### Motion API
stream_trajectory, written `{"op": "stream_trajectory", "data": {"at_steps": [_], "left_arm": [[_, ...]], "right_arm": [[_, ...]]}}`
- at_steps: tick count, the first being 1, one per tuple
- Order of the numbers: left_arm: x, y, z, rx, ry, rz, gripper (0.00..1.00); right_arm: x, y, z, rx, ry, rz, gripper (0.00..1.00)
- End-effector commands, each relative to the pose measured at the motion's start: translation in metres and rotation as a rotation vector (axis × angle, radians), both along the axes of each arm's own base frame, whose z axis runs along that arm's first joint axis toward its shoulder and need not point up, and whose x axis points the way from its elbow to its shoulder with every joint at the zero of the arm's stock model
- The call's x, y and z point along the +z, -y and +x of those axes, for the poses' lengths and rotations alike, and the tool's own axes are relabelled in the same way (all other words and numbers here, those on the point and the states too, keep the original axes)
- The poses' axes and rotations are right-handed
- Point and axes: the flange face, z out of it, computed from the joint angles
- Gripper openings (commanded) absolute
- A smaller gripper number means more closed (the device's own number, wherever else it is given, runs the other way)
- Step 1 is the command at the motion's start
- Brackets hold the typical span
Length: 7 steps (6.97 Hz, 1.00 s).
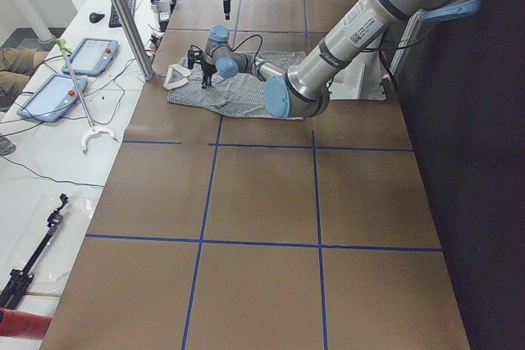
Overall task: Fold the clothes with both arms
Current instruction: 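Fold the sleeve nearest the left gripper inward onto the shirt body, then move the right gripper to the hem corner while the left gripper follows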
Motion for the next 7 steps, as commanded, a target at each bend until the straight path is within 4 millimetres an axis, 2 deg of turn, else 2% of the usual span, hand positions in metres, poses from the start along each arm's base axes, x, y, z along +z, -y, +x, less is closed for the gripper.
{"op": "stream_trajectory", "data": {"at_steps": [1,2,3,4,6,7], "left_arm": [[-0.034,-0.007,-0.015,0.007,-0.05,0.055,1.0],[-0.028,-0.026,-0.031,0.048,-0.084,0.053,1.0],[-0.004,-0.064,-0.062,0.118,-0.129,0.037,1.0],[0.002,-0.098,-0.099,0.121,-0.107,0.016,1.0],[-0.022,-0.179,-0.192,0.158,-0.054,0.044,1.0],[-0.02,-0.196,-0.209,0.166,-0.047,0.056,1.0]], "right_arm": [[0.003,-0.002,0.0,0.002,0.001,-0.003,1.0],[-0.006,-0.007,-0.001,0.005,0.013,0.003,1.0],[-0.012,-0.031,-0.008,0.012,0.031,-0.016,1.0],[-0.027,-0.067,-0.012,0.038,0.056,-0.031,1.0],[-0.05,-0.191,-0.05,0.143,0.053,-0.049,1.0],[-0.057,-0.227,-0.075,0.186,0.059,-0.103,1.0]]}}
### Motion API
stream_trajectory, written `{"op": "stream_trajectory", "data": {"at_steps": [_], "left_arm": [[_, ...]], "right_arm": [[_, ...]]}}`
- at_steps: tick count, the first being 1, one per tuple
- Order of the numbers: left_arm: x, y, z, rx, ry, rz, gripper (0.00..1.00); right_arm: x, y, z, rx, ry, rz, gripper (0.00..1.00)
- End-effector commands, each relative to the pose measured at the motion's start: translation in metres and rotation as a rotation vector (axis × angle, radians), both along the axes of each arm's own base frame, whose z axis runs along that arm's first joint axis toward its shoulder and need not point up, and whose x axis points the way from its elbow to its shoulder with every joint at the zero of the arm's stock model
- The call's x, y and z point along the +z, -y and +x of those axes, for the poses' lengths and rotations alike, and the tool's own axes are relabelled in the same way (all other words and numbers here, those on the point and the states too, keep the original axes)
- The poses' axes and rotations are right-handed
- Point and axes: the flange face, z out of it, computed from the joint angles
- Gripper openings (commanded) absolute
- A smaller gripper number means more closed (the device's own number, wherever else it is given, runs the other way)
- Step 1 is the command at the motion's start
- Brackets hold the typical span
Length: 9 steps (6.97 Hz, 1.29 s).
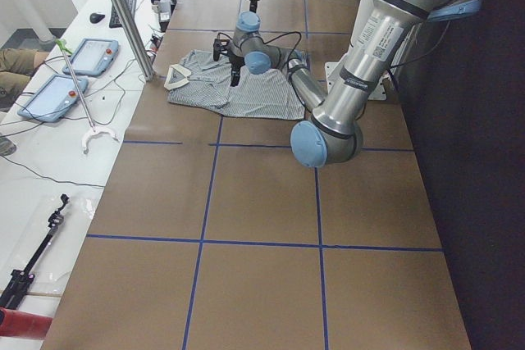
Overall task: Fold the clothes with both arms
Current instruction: 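Move the right gripper to the hem corner while the left gripper follows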
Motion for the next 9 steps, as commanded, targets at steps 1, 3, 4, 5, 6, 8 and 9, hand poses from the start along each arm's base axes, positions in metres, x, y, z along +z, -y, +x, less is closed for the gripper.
{"op": "stream_trajectory", "data": {"at_steps": [1,3,4,5,6,8,9], "left_arm": [[0.017,-0.038,-0.036,0.028,0.044,0.016,1.0],[0.049,-0.044,-0.04,0.054,0.079,0.027,1.0],[0.056,-0.046,-0.04,0.053,0.085,0.021,1.0],[0.054,-0.048,-0.042,0.051,0.079,0.02,1.0],[0.053,-0.048,-0.042,0.051,0.077,0.021,1.0],[0.051,-0.051,-0.037,0.057,0.071,0.014,1.0],[0.051,-0.051,-0.037,0.056,0.072,0.015,1.0]], "right_arm": [[-0.008,-0.08,-0.051,0.08,-0.009,-0.049,1.0],[-0.006,-0.138,-0.098,0.095,-0.024,-0.079,1.0],[0.001,-0.162,-0.113,0.081,-0.051,-0.054,1.0],[0.025,-0.17,-0.108,0.073,-0.091,-0.063,1.0],[0.038,-0.173,-0.107,0.063,-0.113,-0.072,1.0],[0.042,-0.184,-0.11,0.023,-0.114,-0.097,1.0],[0.043,-0.193,-0.116,0.01,-0.117,-0.107,1.0]]}}
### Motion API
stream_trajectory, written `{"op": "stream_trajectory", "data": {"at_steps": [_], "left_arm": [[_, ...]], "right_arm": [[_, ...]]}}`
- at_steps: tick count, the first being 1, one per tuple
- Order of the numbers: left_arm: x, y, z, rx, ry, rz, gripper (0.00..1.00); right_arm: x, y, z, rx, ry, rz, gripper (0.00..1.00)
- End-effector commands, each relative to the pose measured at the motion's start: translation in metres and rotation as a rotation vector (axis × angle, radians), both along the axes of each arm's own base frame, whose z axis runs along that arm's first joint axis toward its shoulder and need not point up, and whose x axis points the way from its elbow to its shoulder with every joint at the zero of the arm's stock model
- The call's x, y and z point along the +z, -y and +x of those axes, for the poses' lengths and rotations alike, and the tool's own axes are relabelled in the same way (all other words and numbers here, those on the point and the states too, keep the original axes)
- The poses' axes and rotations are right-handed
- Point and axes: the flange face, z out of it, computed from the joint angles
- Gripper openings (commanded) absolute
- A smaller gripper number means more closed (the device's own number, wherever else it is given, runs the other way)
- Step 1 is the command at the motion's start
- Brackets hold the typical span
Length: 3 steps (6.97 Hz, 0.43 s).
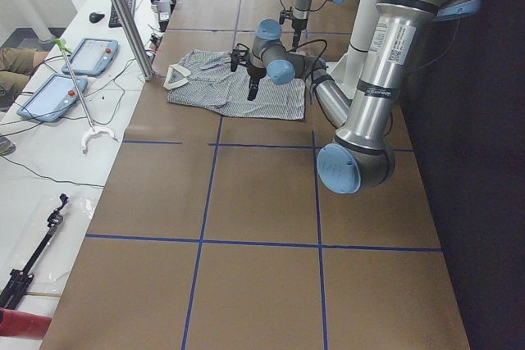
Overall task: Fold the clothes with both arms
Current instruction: 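Move the right gripper to the hem corner while the left gripper follows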
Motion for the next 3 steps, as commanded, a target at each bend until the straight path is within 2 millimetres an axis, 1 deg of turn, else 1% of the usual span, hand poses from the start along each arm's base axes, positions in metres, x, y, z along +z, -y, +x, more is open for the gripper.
{"op": "stream_trajectory", "data": {"at_steps": [1,3], "left_arm": [[-0.0005,-0.0004,0.0005,-0.001,-0.001,-0.001,1.0],[-0.0011,-0.0006,0.0002,-0.001,-0.002,0.0,1.0]], "right_arm": [[-0.0027,-0.0189,-0.0117,-0.039,0.007,-0.017,1.0],[0.0014,-0.0272,-0.0201,-0.056,-0.005,-0.019,1.0]]}}
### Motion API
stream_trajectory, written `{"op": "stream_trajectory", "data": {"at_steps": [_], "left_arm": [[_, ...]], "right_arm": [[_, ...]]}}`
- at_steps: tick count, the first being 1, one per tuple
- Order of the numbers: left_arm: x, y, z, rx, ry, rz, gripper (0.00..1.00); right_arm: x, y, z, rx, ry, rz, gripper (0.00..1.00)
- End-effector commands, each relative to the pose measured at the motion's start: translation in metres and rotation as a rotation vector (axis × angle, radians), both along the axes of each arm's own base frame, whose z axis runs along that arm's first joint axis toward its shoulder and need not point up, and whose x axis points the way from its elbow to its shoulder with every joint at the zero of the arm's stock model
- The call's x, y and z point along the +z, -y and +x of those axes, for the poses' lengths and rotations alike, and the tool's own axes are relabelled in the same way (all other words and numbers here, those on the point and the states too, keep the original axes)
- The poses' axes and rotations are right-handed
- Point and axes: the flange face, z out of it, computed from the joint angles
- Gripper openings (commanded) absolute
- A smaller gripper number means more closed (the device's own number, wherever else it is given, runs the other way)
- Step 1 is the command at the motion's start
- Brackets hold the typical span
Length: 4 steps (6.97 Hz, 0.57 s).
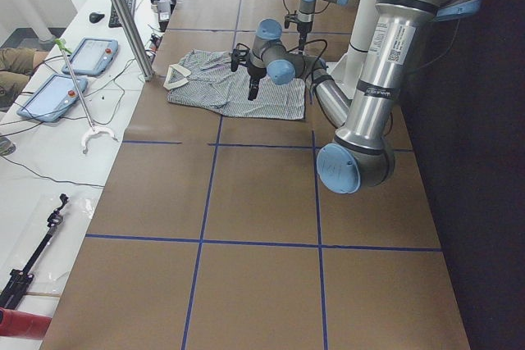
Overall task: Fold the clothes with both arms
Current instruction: 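Move the right gripper to the hem corner while the left gripper follows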
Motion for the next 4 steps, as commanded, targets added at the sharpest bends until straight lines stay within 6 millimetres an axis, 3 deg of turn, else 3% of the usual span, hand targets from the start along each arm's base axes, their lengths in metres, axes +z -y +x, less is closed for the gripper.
{"op": "stream_trajectory", "data": {"at_steps": [1,3,4], "left_arm": [[-0.003,-0.0013,-0.0016,0.0,-0.005,0.005,1.0],[-0.0037,-0.0016,-0.0019,0.0,-0.007,0.006,1.0],[-0.003,-0.0014,-0.0016,0.0,-0.005,0.005,1.0]], "right_arm": [[0.0044,-0.0064,-0.0084,-0.015,-0.012,-0.003,1.0],[0.0127,-0.0063,-0.0139,-0.018,-0.027,-0.007,0.99],[0.0119,-0.0055,-0.0138,-0.017,-0.025,-0.006,0.9]]}}
